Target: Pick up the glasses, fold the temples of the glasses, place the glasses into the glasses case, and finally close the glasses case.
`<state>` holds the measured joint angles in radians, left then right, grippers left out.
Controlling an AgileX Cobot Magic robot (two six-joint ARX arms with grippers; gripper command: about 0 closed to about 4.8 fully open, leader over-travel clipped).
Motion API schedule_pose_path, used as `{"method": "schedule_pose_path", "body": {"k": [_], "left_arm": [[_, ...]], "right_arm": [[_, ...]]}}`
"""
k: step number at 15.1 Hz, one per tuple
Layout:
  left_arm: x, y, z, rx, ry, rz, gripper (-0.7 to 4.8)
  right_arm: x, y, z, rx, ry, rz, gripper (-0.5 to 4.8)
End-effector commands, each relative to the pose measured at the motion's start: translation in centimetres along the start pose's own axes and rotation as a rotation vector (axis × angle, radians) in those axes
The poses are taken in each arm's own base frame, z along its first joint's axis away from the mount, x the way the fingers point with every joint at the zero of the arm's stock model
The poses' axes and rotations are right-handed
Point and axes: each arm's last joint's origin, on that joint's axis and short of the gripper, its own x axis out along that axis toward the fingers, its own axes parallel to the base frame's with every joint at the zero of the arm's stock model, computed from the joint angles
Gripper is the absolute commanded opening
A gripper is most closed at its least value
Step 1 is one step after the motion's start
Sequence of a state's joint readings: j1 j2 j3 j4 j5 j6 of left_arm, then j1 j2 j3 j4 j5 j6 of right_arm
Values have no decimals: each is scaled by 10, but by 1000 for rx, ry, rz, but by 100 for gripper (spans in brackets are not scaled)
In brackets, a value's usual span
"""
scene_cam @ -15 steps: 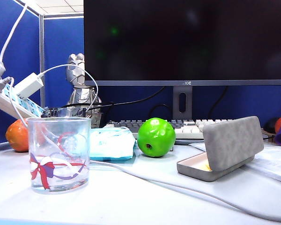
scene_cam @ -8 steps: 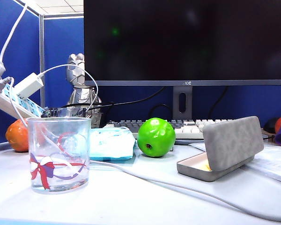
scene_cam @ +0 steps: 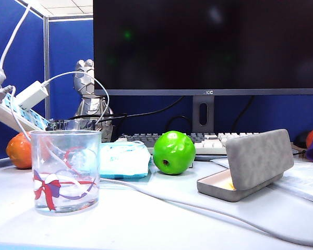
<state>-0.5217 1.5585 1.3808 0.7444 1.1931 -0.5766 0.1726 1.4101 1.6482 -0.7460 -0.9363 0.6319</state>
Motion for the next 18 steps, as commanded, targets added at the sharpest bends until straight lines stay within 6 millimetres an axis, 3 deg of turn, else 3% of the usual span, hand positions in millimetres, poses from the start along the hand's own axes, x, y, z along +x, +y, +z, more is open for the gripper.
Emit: {"method": "schedule_pose_path", "body": {"k": [1, 3, 5, 7, 10, 14, 15, 18], "left_arm": [[-11, 2, 6, 25, -9, 34, 186], [-24, 8, 9, 33, -34, 112, 182], [-26, 13, 11, 41, -126, 258, 174], [-26, 14, 13, 115, -157, 327, 111], [-27, 17, 14, 123, -215, 424, 111], [-22, 16, 15, 121, -241, 447, 104], [-17, 15, 17, 124, -243, 428, 60], [-11, 10, 23, 150, -238, 380, 46]], "right_arm": [[-5, 8, -1, -44, -20, 22, -6], [-10, 13, -2, -71, -35, 39, -6], [-11, 16, -3, -78, -3, 85, -6], [-9, 17, -5, -78, 21, 109, -6], [-9, 18, -6, -82, 46, 141, -6], [-3, 21, -8, -87, 71, 156, -6], [0, 22, -9, -85, 83, 159, -6], [5, 20, -10, -71, 101, 160, -6]]}}
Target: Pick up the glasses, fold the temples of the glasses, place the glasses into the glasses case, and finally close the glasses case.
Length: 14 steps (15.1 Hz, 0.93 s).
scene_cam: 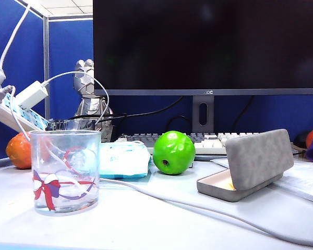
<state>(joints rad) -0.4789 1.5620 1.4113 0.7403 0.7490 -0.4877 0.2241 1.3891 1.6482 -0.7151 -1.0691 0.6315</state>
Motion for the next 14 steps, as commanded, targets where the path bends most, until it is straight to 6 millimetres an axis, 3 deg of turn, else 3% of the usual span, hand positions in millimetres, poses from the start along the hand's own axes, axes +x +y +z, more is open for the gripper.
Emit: {"method": "schedule_pose_path", "body": {"k": [1, 4, 14], "left_arm": [[5, -6, 6, 28, -12, -46, 46], [6, -9, 9, 39, 12, -113, 14], [11, -19, 1, 16, 104, -281, 13]], "right_arm": [[1, 2, 0, -15, 3, 11, -6], [1, 2, 0, -10, 5, 10, -6], [1, 2, 1, -1, -1, 15, -6]]}}
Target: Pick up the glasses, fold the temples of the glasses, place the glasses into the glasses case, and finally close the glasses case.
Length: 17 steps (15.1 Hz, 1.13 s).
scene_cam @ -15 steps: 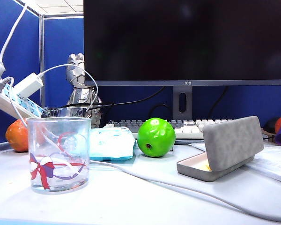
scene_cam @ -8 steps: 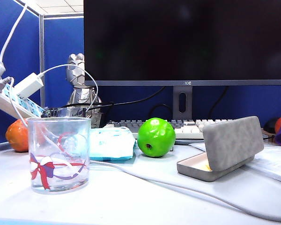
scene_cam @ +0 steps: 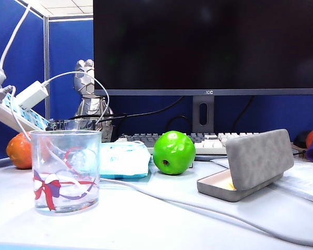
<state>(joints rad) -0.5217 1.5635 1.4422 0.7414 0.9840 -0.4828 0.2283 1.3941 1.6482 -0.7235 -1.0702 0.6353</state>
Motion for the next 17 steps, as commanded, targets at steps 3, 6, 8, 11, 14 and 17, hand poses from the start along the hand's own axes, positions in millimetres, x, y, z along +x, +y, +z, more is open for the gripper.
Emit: {"method": "schedule_pose_path", "body": {"k": [3, 6, 8, 11, 14, 17], "left_arm": [[10, -6, -6, -15, 30, -49, 12], [22, -13, -15, -12, 62, -76, 13], [22, -12, -20, -10, 91, -64, 13], [21, -9, -26, -7, 122, -27, 13], [22, -9, -23, 40, 102, -8, 13], [21, -12, -12, 119, 32, 27, 13]], "right_arm": [[-1, 6, 3, -31, -13, 37, -6], [-3, 12, 5, -51, -14, 81, -6], [-3, 14, 6, -67, -22, 89, -6], [-4, 17, 6, -69, -24, 104, -6], [-5, 18, 7, -85, -26, 113, -6], [-7, 17, 10, -97, -74, 78, -6]]}}
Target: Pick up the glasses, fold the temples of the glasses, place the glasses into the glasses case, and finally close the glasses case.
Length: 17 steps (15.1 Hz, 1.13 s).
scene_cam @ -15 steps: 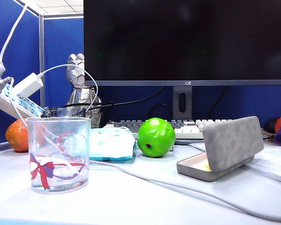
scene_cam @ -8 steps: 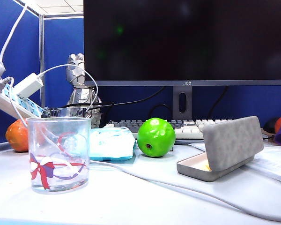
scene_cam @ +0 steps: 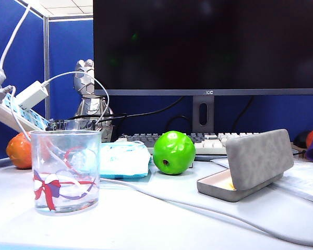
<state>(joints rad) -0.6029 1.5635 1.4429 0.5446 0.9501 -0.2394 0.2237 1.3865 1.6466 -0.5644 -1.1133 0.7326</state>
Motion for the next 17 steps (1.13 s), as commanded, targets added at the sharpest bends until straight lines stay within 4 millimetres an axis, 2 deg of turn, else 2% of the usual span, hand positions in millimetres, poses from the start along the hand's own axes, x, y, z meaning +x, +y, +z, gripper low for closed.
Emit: {"method": "schedule_pose_path", "body": {"k": [1, 4, 10, 13, 17], "left_arm": [[-1, -3, 13, 70, -74, 79, 13], [-2, -3, 14, 71, -76, 84, 13], [-2, -5, 14, 62, -60, 46, 12], [-2, -8, 14, 61, -42, -28, 12], [-2, -9, 20, 64, -86, -21, 12]], "right_arm": [[-4, 9, 5, -85, -62, -1, -6], [-5, 13, 9, -115, -106, 0, -6], [-27, 12, 25, -139, -307, -67, -6], [-25, 9, 29, -126, -419, -155, -6], [-16, 8, 28, -129, -431, -180, -6]]}}
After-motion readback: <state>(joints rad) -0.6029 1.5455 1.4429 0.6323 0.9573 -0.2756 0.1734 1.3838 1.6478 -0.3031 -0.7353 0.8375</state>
